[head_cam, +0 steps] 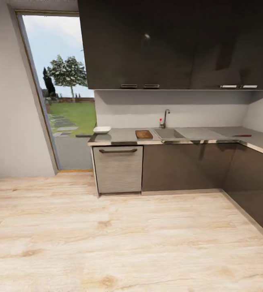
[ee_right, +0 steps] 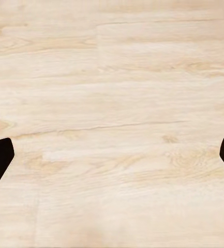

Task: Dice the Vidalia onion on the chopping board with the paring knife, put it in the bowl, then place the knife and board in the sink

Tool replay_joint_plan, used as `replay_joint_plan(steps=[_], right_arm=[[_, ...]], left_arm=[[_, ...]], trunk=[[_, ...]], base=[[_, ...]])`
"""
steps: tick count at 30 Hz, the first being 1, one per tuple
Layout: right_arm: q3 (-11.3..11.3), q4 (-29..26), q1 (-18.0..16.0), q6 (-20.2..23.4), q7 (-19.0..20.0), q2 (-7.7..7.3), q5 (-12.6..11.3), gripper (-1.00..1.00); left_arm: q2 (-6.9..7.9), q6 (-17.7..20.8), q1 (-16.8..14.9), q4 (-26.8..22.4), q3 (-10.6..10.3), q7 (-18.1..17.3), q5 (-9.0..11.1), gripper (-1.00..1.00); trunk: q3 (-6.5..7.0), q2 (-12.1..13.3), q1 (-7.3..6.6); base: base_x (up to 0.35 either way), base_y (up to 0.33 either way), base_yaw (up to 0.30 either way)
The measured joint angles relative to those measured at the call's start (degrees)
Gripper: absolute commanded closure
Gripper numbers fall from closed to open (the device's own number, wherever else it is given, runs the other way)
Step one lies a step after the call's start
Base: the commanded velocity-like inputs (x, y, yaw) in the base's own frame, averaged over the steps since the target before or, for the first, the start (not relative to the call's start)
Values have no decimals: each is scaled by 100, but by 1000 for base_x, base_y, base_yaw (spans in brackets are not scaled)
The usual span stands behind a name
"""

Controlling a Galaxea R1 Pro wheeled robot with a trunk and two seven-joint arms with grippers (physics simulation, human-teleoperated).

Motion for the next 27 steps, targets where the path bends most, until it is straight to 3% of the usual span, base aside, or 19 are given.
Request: replay_joint_plan(steps=[9,27], right_arm=[[1,0,2,0,2,-6,0,-100],[-1,0,-1,0,0,-8,0,-100]], left_arm=[[-1,1,0,-7,4,1,0,-100],[-9,0,1,0,3,1,0,-100]], trunk=[[0,0,-2],[0,0,-3]], base=[[49,-2,245],[304,-89,12]])
